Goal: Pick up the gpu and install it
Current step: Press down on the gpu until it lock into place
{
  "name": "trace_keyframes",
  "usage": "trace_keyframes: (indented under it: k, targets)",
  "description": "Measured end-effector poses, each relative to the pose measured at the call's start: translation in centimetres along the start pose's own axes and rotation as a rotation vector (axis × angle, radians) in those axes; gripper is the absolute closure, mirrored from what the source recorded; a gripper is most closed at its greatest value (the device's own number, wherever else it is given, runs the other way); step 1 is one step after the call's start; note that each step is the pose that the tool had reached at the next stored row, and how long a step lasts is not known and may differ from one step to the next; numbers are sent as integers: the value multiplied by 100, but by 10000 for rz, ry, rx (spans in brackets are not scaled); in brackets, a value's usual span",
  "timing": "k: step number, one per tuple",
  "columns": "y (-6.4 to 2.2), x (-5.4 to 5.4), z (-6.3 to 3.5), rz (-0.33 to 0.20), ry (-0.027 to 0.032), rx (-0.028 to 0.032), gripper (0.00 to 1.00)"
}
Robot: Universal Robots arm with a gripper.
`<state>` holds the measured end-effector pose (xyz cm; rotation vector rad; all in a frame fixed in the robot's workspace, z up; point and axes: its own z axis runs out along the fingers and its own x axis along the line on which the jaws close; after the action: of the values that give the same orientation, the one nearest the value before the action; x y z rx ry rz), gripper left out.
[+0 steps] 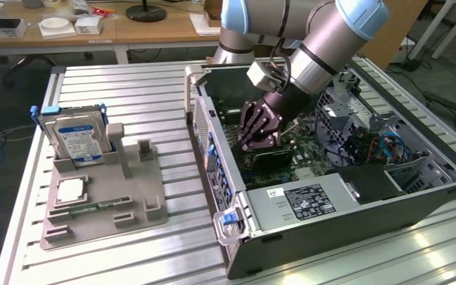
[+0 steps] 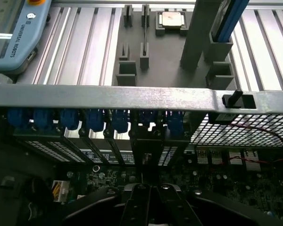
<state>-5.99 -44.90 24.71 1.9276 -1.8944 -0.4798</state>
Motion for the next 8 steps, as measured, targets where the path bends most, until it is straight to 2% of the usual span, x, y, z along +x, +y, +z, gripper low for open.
trace_keyframes:
  k: [8]
  targets:
    - [18, 143, 34, -72, 41, 3, 90]
